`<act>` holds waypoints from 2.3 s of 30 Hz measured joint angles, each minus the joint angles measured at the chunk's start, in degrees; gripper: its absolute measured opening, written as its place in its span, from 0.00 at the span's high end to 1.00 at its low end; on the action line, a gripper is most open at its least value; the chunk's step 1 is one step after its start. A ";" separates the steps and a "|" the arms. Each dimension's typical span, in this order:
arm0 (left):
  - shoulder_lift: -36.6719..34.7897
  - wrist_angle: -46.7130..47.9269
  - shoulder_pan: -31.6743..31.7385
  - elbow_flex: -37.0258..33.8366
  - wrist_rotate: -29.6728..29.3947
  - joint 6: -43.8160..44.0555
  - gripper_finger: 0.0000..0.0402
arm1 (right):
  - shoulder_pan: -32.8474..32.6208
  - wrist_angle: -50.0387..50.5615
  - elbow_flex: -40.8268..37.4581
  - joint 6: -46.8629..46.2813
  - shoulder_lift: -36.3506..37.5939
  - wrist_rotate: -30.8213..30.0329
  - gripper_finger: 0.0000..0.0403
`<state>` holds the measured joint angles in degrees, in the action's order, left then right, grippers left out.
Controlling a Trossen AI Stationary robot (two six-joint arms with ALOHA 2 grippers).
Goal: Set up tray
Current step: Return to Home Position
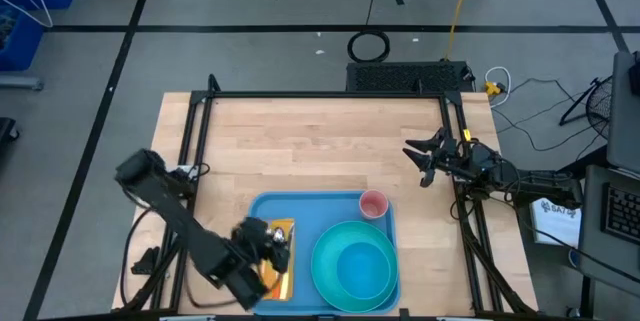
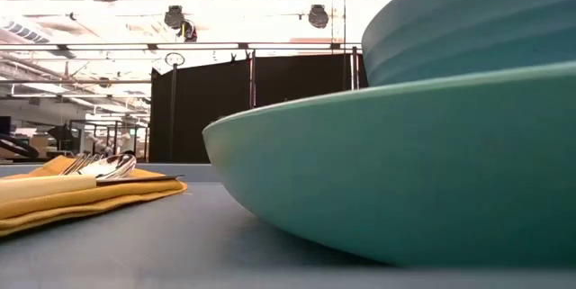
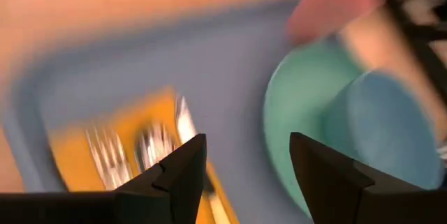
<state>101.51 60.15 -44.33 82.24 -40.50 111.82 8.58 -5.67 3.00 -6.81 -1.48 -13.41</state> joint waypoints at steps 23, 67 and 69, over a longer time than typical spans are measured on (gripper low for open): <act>-60.87 11.02 2.91 -44.87 -44.94 -22.08 0.48 | 0.00 -0.04 0.00 0.00 0.00 0.00 0.69; -79.97 -89.23 14.11 -81.50 17.32 -105.78 0.48 | -0.02 -0.07 0.00 -0.02 0.00 0.00 0.69; -79.67 -89.86 20.49 -81.46 24.90 -105.43 0.48 | -0.02 -0.05 -0.01 -0.01 0.00 0.02 0.69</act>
<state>21.85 -29.71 -23.84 0.78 -15.60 6.39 8.56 -5.73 2.99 -6.82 -1.48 -13.39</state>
